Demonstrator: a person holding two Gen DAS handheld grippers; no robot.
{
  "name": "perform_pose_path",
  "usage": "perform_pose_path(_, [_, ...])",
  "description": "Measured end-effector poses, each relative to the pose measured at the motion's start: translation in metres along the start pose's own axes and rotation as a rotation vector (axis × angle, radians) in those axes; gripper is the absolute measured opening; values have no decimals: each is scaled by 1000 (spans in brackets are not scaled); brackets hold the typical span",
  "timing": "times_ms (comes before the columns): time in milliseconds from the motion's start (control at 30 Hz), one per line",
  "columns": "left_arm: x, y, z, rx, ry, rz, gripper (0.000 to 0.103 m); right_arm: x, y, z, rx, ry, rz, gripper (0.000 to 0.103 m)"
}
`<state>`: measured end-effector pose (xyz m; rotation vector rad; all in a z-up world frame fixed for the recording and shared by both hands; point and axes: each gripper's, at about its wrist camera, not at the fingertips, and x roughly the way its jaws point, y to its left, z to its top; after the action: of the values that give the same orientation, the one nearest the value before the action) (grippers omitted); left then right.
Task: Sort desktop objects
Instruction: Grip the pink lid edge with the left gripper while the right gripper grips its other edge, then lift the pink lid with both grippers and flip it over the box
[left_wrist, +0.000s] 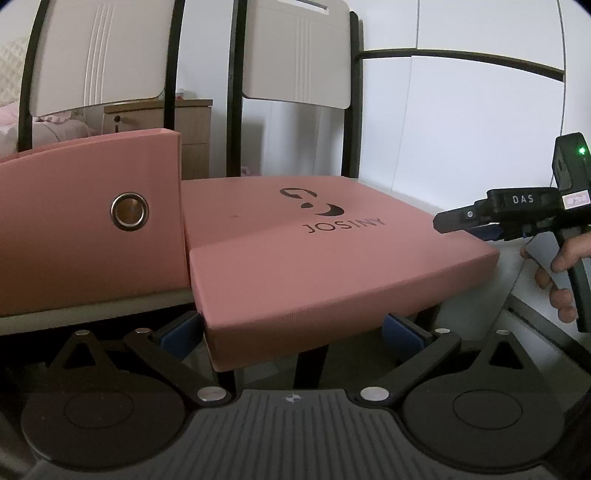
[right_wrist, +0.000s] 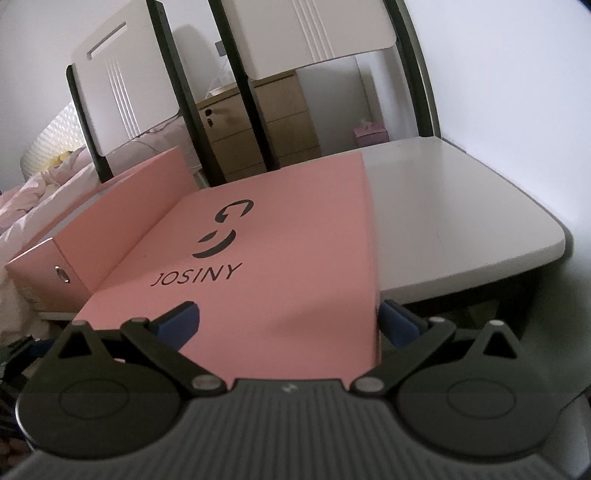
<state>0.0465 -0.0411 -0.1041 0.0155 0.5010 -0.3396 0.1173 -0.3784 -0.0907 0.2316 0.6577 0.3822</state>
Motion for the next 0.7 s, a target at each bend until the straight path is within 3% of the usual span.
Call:
perform_pose_path(433, [-6,2,-1,-14,-3,-16,103,-11,-7,-3,15,6,34,103])
perform_pose_path(600, [-5,41,3,-266,-33,-170,103,-8,-21,0,100,-6,50,103])
perform_pose_path(700, [0,64,3,-419,-22,-216,103,-2,-33,-1,184,-3,63,103])
